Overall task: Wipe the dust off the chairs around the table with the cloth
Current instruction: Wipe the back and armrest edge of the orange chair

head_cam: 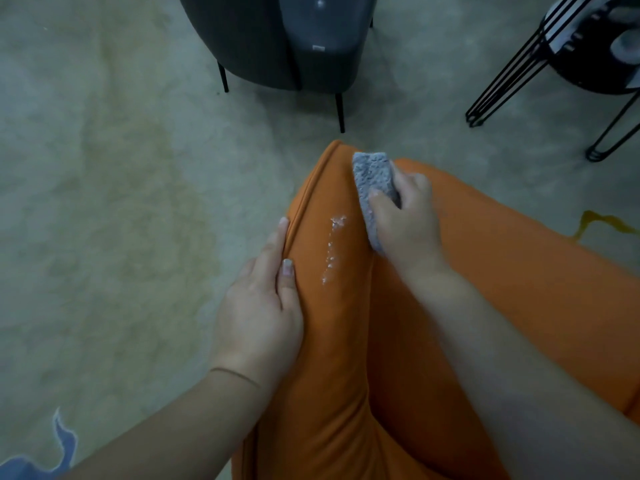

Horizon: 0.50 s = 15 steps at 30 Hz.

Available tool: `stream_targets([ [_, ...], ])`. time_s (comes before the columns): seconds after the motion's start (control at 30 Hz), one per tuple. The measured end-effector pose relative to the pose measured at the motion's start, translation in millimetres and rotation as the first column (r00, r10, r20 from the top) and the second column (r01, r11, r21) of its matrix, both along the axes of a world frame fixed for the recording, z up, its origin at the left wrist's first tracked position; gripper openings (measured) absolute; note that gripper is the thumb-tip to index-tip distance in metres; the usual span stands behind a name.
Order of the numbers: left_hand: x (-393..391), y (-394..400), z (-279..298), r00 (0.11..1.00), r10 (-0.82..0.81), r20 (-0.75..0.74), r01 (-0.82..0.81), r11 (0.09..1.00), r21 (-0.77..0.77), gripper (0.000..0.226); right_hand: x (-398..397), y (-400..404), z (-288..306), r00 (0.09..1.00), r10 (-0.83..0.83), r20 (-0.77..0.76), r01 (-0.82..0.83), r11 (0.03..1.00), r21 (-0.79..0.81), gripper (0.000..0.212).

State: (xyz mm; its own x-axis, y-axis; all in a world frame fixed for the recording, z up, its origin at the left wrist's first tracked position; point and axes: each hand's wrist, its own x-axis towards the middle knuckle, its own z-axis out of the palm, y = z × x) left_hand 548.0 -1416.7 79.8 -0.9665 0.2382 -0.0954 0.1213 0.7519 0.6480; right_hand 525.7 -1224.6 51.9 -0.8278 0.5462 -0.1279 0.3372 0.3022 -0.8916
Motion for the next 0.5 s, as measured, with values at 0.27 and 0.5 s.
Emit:
stream_targets([
  [0.27, 1, 0, 1, 1.0, 0.004, -0.017, -0.004, 1.0, 0.001, 0.046, 7, -20, -1, 0.99, -0.026, -0.139, 0.041, 0.994, 0.106, 0.039],
  [0.5, 0, 1, 0, 0.999, -0.001, -0.035, 0.001, 1.0, -0.02, 0.046, 35, -53, 1, 0.979, -0.002, -0.204, 0.018, 0.997, 0.077, 0.033],
])
